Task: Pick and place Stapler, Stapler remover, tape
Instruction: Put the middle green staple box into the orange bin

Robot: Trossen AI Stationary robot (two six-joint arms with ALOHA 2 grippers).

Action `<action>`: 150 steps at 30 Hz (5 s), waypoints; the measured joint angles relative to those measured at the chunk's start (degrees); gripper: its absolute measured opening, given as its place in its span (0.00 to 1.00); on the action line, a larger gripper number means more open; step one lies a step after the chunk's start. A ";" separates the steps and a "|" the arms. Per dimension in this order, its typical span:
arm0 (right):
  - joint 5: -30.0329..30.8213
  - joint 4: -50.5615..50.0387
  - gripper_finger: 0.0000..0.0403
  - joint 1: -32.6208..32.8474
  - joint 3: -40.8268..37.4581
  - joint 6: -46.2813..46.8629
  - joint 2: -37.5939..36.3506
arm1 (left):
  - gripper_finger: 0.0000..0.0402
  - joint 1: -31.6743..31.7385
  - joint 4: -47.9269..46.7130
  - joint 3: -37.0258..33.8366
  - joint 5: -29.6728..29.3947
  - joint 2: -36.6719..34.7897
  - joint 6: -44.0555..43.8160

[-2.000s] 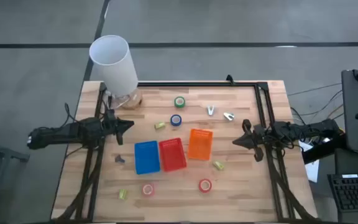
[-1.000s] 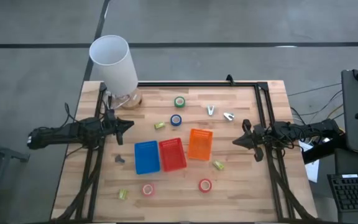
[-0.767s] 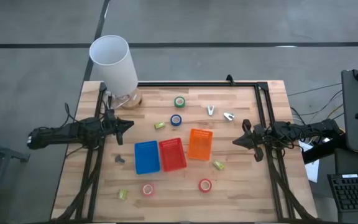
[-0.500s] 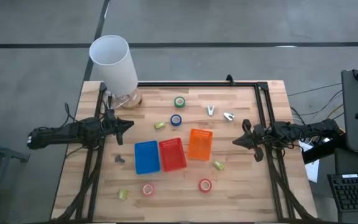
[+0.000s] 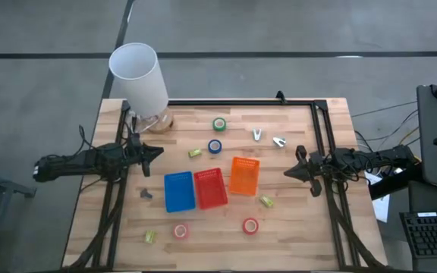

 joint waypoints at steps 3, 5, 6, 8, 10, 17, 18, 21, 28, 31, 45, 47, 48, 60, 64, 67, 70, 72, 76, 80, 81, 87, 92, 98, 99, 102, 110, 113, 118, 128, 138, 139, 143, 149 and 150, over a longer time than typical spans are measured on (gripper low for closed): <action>4.68 3.70 0.02 -0.02 0.00 2.76 0.00 | 0.09 -0.01 0.00 -0.01 -0.02 0.00 0.00; 5.55 6.16 0.02 -0.02 0.00 4.92 -0.11 | 0.09 0.00 0.00 -0.01 0.00 0.00 -0.02; 5.63 7.56 0.02 -0.02 0.00 5.28 -0.11 | 0.09 0.00 0.01 -0.01 -0.02 -0.01 -0.02; 5.68 9.79 0.02 -0.02 0.00 4.22 -0.11 | 0.09 0.00 0.01 -0.01 -0.02 -0.02 -0.02; 5.90 11.75 0.02 -0.02 0.00 1.38 -0.11 | 0.09 -0.02 0.01 -0.02 -0.01 -0.01 -0.01; 12.01 15.61 0.02 -0.02 0.00 4.47 0.54 | 0.09 0.00 0.00 0.00 -0.02 -0.02 0.00; 12.95 15.63 0.02 -0.02 0.00 4.52 1.15 | 0.09 -0.02 0.00 0.00 -0.02 -0.02 0.00; 19.39 16.02 0.02 -0.06 0.00 6.56 4.31 | 0.09 -0.01 0.01 0.00 -0.02 -0.02 -0.01; 28.17 17.35 0.02 -2.64 0.00 14.35 18.33 | 0.09 0.00 0.00 0.00 -0.02 -0.02 -0.02; 27.87 19.29 0.02 -4.32 0.00 17.08 25.43 | 0.09 -0.01 0.01 -0.01 -0.02 -0.02 0.00; 15.63 19.85 0.02 -4.65 5.29 14.67 43.90 | 0.09 -0.01 0.01 -0.01 -0.01 -0.02 -0.02; 11.03 19.60 0.02 -4.60 6.63 14.71 45.60 | 0.09 -0.02 0.01 -0.01 -0.02 -0.02 0.00; 8.34 19.38 0.02 -4.61 7.39 14.79 46.41 | 0.09 -0.02 0.02 0.00 -0.02 -0.02 0.00; -2.27 -2.17 0.06 1.69 19.86 23.79 53.85 | 0.09 -0.02 0.02 -0.01 -0.01 -0.02 -0.02; -2.04 -7.97 0.15 6.36 24.98 27.50 57.17 | 0.09 0.00 0.02 -0.02 -0.02 -0.02 0.00; -2.01 -8.37 0.24 9.09 28.11 28.90 59.91 | 0.09 -0.01 0.02 0.00 -0.01 -0.02 -0.01; -1.01 -10.39 0.31 11.03 30.93 30.39 63.12 | 0.09 -0.01 0.01 -0.01 -0.02 -0.02 -0.01; -0.53 -13.26 0.35 11.83 32.75 31.55 65.53 | 0.09 -0.01 0.02 -0.01 -0.01 -0.02 -0.02; -0.49 -19.68 0.40 13.08 36.33 33.34 70.58 | 0.09 -0.02 0.01 0.00 -0.01 -0.02 -0.01; -0.52 -26.97 0.41 13.73 40.75 34.70 75.29 | 0.09 0.00 0.01 -0.01 0.00 -0.01 -0.02; -0.49 -28.60 0.41 13.76 41.79 34.70 76.41 | 0.09 -0.02 0.01 0.00 -0.02 -0.01 0.00; -0.28 -31.73 0.41 13.75 46.06 34.14 83.55 | 0.09 0.00 0.02 -0.02 0.00 0.00 -0.02; 1.35 -34.75 0.41 13.75 48.63 32.86 88.75 | 0.09 -0.02 0.02 0.00 -0.03 0.00 -0.02; 2.73 -40.58 0.41 13.73 52.53 31.59 93.00 | 0.09 -0.01 0.02 -0.02 -0.02 0.00 -0.02; 2.73 -40.39 0.41 13.75 52.95 31.21 93.44 | 0.09 -0.02 0.02 -0.01 -0.03 0.00 -0.01; 2.68 -40.46 0.41 13.75 53.83 30.70 94.52 | 0.09 0.00 0.02 -0.02 -0.02 0.00 -0.02; 2.97 -40.55 0.52 13.73 54.09 32.05 93.37 | 0.09 -0.02 0.02 -0.02 -0.02 0.00 0.00; 3.01 -40.56 0.58 13.73 53.83 32.08 93.22 | 0.09 0.00 0.02 0.00 -0.02 0.00 0.00; 4.17 -39.37 0.66 13.55 53.83 34.83 93.22 | 0.09 -0.02 0.02 -0.01 -0.02 0.00 -0.01; 5.73 -39.17 0.68 13.62 53.47 37.58 93.58 | 0.09 0.00 0.02 -0.02 -0.02 0.00 -0.01; 5.72 -38.48 0.60 13.63 52.97 39.16 97.29 | 0.09 0.00 0.02 -0.01 -0.01 0.00 -0.02; 5.72 -38.42 0.58 13.64 52.98 39.16 97.29 | 0.09 -0.02 0.02 0.00 0.00 0.00 -0.02; 5.59 -38.22 0.51 13.64 52.97 39.01 97.14 | 0.09 -0.02 0.02 -0.02 -0.01 0.00 -0.02; 5.55 -38.45 0.37 13.62 52.94 36.77 96.98 | 0.09 -0.02 0.02 0.00 0.00 0.00 0.00; 5.54 -38.49 0.35 13.62 52.94 36.32 96.98 | 0.09 0.00 0.02 -0.02 0.00 0.00 0.00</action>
